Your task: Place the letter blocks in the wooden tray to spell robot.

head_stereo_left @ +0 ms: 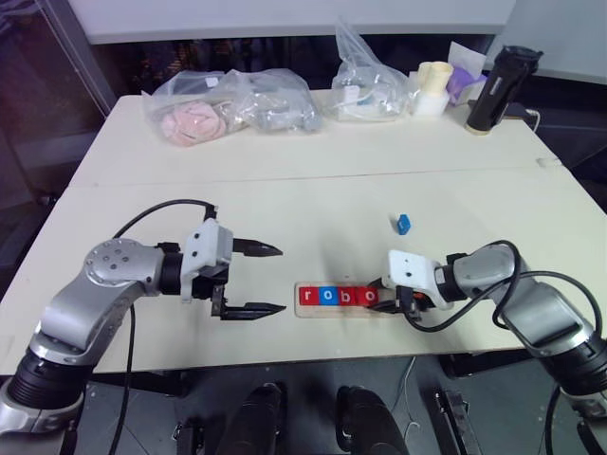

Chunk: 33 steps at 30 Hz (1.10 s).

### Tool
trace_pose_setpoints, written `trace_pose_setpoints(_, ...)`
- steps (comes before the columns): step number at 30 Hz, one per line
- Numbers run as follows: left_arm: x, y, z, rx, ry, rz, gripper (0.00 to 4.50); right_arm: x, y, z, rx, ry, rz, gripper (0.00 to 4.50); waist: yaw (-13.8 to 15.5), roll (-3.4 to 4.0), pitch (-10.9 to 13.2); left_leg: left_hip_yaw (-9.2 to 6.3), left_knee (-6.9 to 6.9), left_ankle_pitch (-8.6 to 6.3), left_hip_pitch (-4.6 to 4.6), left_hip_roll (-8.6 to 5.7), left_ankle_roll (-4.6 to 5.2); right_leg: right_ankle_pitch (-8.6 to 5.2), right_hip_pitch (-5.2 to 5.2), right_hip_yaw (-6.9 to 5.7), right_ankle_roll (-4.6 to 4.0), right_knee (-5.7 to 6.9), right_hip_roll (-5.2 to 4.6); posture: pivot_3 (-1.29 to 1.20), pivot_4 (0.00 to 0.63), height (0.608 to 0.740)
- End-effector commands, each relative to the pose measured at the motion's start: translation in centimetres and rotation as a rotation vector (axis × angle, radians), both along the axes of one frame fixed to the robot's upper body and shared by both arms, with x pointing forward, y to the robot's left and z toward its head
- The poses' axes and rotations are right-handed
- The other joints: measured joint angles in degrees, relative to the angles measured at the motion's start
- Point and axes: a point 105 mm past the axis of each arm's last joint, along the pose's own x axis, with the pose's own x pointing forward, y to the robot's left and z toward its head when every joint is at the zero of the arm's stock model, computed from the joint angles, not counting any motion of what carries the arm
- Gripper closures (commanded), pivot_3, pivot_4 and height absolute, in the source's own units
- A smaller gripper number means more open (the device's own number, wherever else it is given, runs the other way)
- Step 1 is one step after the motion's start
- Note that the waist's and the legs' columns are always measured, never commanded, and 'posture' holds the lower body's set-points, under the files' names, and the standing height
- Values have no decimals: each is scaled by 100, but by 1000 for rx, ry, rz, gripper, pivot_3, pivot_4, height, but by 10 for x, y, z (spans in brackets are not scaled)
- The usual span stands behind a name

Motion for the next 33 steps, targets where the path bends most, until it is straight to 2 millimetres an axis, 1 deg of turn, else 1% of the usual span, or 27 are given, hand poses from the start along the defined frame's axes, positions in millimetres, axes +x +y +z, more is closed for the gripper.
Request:
trace_pose_setpoints(1,-3,-3,8,-6,-44,-20,0,2,5,9,11,-40,25,1119,0,0,0,0,0,0,0,0,0,0,0,0,0,1,0,0,150,738)
trace_pose_setpoints(3,-3,-2,8,-8,-43,-21,0,2,5,10,13,-43,25,61,0,0,0,0,1,0,0,0,0,0,0,0,0,2,0,0,150,738)
trace_pose_setpoints(8,-4,-3,8,-8,-42,-21,0,5,5,18,14,-76,24,61,-1,0,0,0,1,0,1,0,0,0,0,0,0,3,0,0,150,738)
trace_pose_setpoints(12,-4,-3,8,-9,-40,-23,0,13,2,26,30,-106,-17,61,-2,0,0,0,2,0,1,0,0,0,0,0,0,4,0,0,150,738)
trace_pose_setpoints(18,-3,-5,8,-10,-43,-27,0,14,0,20,14,-104,-14,61,1,0,0,0,2,0,2,0,-1,0,0,0,0,4,0,0,150,738)
trace_pose_setpoints(28,-3,-5,9,-9,-45,-23,0,24,-1,16,11,-120,-26,61,-2,0,0,1,3,1,3,0,-1,0,0,0,-1,8,2,0,150,738)
trace_pose_setpoints(31,-3,-5,9,-9,-45,-22,0,26,0,17,12,-133,-23,61,-4,0,0,1,3,1,3,0,-1,1,0,0,-1,9,3,0,150,738)
trace_pose_setpoints(33,-3,-5,9,-10,-46,-22,0,27,1,22,19,-142,-20,61,-4,0,0,1,3,1,4,0,-1,0,0,0,0,10,3,0,150,738)
